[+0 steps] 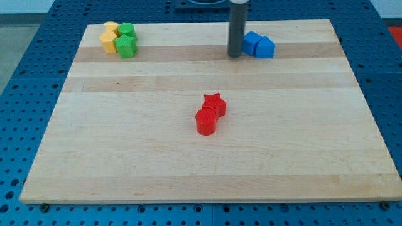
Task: Slide the yellow heart to the top right of the yellow hexagon
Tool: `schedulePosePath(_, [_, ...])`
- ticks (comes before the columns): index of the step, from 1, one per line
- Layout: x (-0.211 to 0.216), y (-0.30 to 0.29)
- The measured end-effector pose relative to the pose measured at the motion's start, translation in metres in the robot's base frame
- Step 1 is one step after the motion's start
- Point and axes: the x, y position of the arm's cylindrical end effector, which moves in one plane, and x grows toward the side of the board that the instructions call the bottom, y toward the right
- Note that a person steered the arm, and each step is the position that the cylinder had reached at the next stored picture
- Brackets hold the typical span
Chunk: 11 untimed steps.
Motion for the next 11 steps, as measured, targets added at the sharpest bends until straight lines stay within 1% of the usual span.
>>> schedulePosePath(1, [0.018,-0.071])
schedulePosePath(2, [0.035,-0.156])
schedulePosePath(3, [0.035,-0.241])
schedulePosePath(4, [0.015,-0.307])
schedulePosePath(5, [0.001,-0.340])
schedulePosePath(6, [-0.009,-0.340])
schedulePosePath(8, [-0.085,-0.334])
schedulePosePath(9, [-0.107,-0.314])
schedulePosePath(10, [-0.117,-0.278])
schedulePosePath(11, [-0.117,-0.269])
